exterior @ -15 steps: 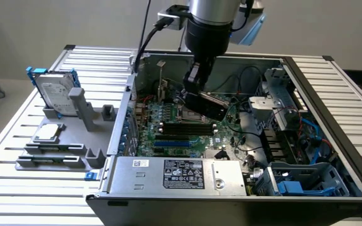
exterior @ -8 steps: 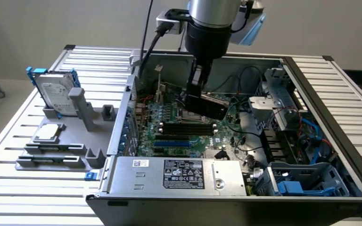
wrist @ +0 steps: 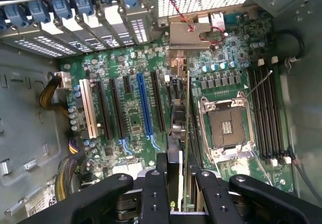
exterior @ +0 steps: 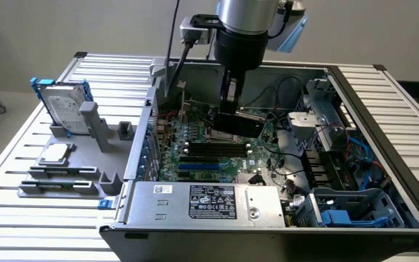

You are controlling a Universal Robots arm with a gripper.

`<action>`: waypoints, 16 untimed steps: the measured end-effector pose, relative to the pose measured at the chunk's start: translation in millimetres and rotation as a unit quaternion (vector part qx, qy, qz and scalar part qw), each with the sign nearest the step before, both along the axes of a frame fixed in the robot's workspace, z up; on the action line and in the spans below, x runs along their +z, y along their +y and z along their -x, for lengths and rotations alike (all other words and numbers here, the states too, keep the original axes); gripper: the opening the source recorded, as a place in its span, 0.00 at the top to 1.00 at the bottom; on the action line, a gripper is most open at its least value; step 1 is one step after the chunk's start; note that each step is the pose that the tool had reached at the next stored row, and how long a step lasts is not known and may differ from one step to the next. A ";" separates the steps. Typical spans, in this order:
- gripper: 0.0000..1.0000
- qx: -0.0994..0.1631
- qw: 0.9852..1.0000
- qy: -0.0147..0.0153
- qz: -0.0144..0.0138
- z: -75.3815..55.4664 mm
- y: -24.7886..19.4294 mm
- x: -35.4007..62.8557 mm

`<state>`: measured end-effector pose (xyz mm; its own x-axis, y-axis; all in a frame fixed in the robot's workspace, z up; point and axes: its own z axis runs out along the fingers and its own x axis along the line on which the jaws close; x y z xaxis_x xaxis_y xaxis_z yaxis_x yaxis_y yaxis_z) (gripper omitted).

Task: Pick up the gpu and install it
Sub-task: 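Insert the gpu into the slot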

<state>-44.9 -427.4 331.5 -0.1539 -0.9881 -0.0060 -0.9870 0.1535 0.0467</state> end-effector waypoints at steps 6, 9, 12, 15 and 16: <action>0.74 0.026 1.000 0.000 0.000 0.0 -4.3 -1.6; 0.74 0.039 0.999 0.000 0.000 0.0 -6.7 -2.3; 0.74 0.046 0.999 0.000 0.000 1.0 -9.0 -4.0; 0.74 0.052 0.999 0.000 0.000 3.2 -10.7 -6.9; 0.74 0.054 0.999 0.000 0.000 3.7 -11.2 -8.1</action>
<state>-48.6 -438.6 323.4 -0.0466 -0.9989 -0.0062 -0.9978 0.0462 0.0466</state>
